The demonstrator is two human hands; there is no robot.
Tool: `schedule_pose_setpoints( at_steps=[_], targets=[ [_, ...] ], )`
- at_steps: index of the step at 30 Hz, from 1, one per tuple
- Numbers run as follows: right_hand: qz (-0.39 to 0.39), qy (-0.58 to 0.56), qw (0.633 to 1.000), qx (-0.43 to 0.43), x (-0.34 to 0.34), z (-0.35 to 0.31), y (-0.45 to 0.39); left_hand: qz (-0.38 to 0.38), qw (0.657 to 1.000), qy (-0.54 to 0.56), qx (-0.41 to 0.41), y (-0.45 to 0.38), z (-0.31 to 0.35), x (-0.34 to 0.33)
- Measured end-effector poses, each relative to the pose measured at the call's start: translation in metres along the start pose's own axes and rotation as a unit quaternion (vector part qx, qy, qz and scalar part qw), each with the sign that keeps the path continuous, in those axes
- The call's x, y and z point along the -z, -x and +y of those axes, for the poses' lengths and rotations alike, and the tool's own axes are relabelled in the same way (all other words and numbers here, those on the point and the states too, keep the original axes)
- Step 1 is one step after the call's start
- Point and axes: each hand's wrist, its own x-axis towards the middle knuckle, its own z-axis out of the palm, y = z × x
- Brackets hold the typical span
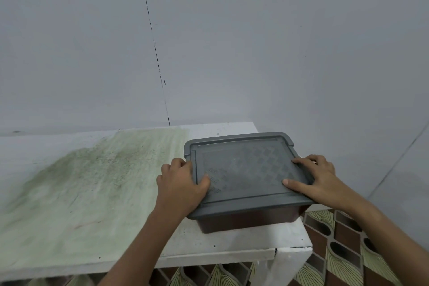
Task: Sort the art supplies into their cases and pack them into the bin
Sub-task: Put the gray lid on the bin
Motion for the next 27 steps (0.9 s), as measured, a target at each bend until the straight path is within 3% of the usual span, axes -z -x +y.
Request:
schedule_pose_setpoints(
  at_steps=[8, 16, 23, 27],
  targets=[
    [0.039, -0.101, 0.994, 0.003, 0.010, 0.012, -0.009, -0.047, 0.994, 0.086, 0.039, 0.010, -0.011, 0.009],
    [0.064, -0.257, 0.962, -0.068, 0.004, 0.011, -0.009, -0.032, 0.958, 0.252, 0.134, 0.010, -0.029, 0.012],
    [0.129, -0.262, 0.955, -0.049, 0.001, 0.007, -0.005, 0.055, 0.963, 0.241, 0.108, 0.017, -0.014, 0.016],
    [0.141, -0.229, 0.963, -0.032, -0.001, 0.006, -0.005, 0.067, 0.973, 0.210, 0.072, 0.020, -0.007, 0.017]
  ],
)
